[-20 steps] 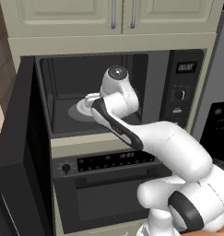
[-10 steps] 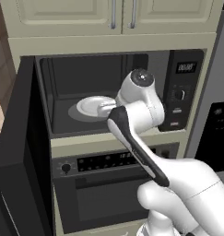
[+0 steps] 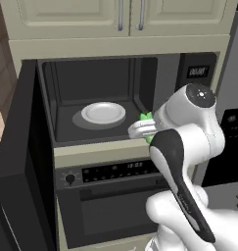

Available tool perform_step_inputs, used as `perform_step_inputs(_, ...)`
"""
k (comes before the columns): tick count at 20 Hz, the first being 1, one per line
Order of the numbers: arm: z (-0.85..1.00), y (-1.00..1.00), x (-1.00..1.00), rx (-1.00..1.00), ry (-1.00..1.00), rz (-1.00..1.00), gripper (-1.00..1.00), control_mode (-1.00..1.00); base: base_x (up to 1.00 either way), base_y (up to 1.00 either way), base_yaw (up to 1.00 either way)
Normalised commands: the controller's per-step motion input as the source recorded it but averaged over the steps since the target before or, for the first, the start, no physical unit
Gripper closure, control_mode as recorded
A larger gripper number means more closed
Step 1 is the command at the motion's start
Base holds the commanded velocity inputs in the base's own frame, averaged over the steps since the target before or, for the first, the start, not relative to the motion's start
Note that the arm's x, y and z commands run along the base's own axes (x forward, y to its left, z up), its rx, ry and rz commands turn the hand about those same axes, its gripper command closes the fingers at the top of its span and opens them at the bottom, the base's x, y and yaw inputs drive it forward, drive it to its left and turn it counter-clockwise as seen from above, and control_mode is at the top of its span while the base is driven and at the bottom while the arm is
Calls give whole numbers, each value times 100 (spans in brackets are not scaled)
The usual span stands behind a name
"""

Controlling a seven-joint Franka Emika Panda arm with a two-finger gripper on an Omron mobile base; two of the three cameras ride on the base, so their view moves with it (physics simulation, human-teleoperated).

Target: Pick the corn from the microwave and place it on plate located on the counter.

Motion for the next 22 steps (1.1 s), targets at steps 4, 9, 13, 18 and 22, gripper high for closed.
perform_step_inputs(4,36,-27,-91,1,1,0,100,-100,0,0,0)
perform_step_inputs(9,26,-42,-35,0,0,-2,100,-100,0,0,0)
perform_step_inputs(13,1,-51,0,0,4,-11,100,-100,0,0,0)
perform_step_inputs(18,0,-52,0,0,4,-7,100,-100,0,0,0)
perform_step_inputs(22,0,-31,0,0,1,-2,100,-100,0,0,0)
